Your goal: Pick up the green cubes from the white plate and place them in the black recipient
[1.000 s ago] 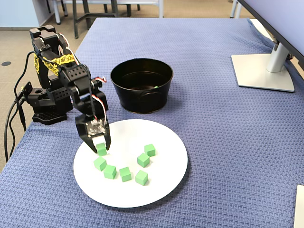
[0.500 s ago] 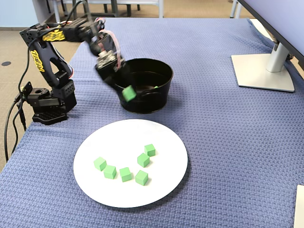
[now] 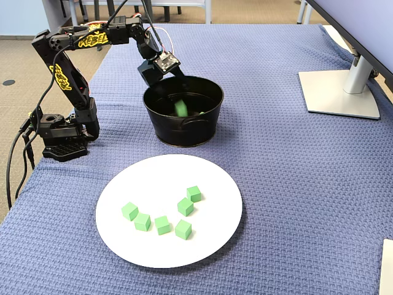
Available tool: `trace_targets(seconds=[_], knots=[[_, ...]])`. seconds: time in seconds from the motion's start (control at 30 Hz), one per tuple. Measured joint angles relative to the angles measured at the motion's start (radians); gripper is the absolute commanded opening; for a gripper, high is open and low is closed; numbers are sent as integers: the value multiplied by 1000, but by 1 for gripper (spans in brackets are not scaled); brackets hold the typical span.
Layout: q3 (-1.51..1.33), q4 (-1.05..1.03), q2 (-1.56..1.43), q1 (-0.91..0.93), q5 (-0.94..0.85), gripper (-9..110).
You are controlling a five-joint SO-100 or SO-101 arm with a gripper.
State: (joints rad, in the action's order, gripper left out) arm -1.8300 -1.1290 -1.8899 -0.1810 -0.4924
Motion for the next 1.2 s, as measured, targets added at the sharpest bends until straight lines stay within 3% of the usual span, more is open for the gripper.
trace_targets(seconds=[0.03,0.13,0.23,0.37,0.53,0.63,0.77,1.2], knots=[[0,0,-8,41,-48,50],[-8,29,-34,207,-189,29],[-38,80,-49,408,-305,23],[-117,130,-57,681,-529,23],[-321,388,-58,914,-959,24],[-348,451,-51,977,-1154,23],[-350,506,21,1008,-1264,23],[-288,594,281,1083,-1448,23]])
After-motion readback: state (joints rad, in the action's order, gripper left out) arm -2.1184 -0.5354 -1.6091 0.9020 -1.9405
